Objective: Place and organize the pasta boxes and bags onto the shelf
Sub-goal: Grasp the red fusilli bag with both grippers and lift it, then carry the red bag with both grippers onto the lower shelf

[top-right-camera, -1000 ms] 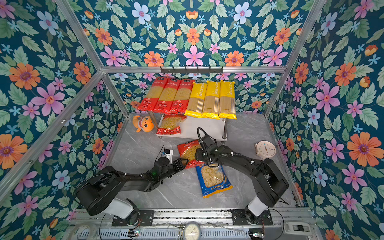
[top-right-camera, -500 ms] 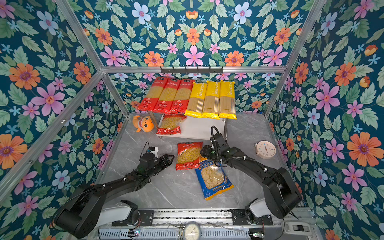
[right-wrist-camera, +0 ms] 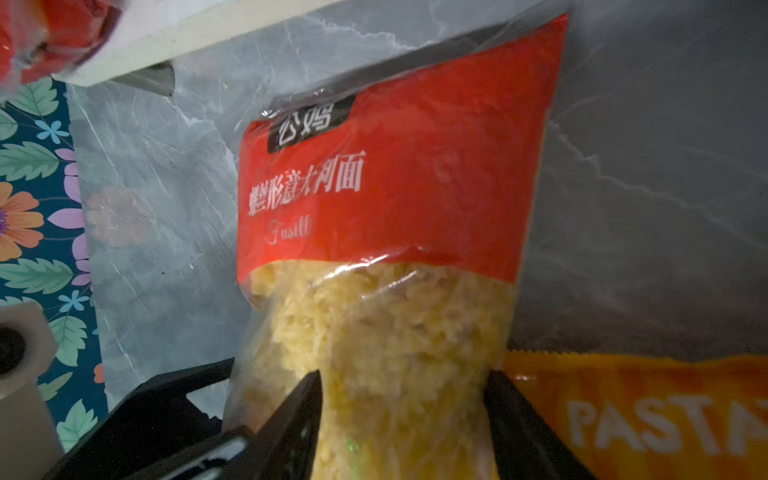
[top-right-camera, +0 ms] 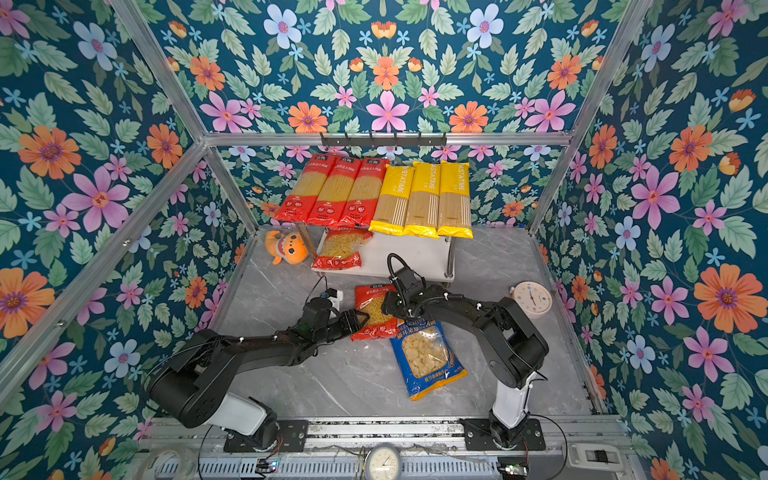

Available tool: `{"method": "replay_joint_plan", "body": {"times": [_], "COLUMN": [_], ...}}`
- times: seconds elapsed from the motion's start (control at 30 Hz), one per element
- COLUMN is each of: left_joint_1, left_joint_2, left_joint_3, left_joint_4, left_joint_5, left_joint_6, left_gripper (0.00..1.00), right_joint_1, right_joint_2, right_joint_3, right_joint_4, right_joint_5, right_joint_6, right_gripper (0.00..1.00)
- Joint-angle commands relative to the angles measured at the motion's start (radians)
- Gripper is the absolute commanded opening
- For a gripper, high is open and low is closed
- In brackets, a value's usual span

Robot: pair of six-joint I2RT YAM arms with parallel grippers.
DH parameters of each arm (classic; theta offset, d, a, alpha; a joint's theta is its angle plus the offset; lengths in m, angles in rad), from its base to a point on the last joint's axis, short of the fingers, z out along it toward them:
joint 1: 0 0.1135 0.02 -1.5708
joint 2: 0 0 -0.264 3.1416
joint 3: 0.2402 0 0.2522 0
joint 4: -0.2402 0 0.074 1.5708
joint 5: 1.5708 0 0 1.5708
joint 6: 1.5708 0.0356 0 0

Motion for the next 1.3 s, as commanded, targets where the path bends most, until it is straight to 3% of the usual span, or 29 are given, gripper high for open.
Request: {"method": "replay_joint_plan", "body": {"times": [0.0, 0.13, 0.33, 0.47, 1.0, 1.27], "left_joint_1": [-0.005, -0.009, -0.010, -0.011, -0.050, -0.056], "left_joint_2": [0.004, -0.035, -0.123, -0.200, -0.436, -0.455], "left_joint_3": [0.006, -0.001, -0.026, -0.047, -0.038, 0.017], "left_joint_4": [0.036, 0.013, -0.024, -0.070, -0.218, -0.168], "left_joint_5": [-0.002, 0.004, 0.010, 0.007, -0.020, -0.053], "left_joint_6": [0.016, 0.022, 0.021, 0.022, 0.016, 0.115], "left_gripper": [0.59, 0.42, 0.26, 0.18, 0.04, 0.00], "right_joint_1": [0.005, 0.006, 0.008, 0.012, 0.030, 0.030], "right_joint_2": [-0.004, -0.052, -0.089, -0.136, -0.346, -0.430], "right_joint_3": [-0.030, -0.099, -0.170, -0.222, -0.267, -0.321], "right_joint_4": [0.065, 0.172, 0.268, 0.323, 0.330, 0.493], "right_joint_5": [-0.062, -0.116, -0.191, -0.212, -0.208, -0.074], "right_joint_6": [-0.005, 0.009, 0.071, 0.113, 0.126, 0.040], "right_gripper": [0.56, 0.39, 0.18, 0.10, 0.00, 0.00]}}
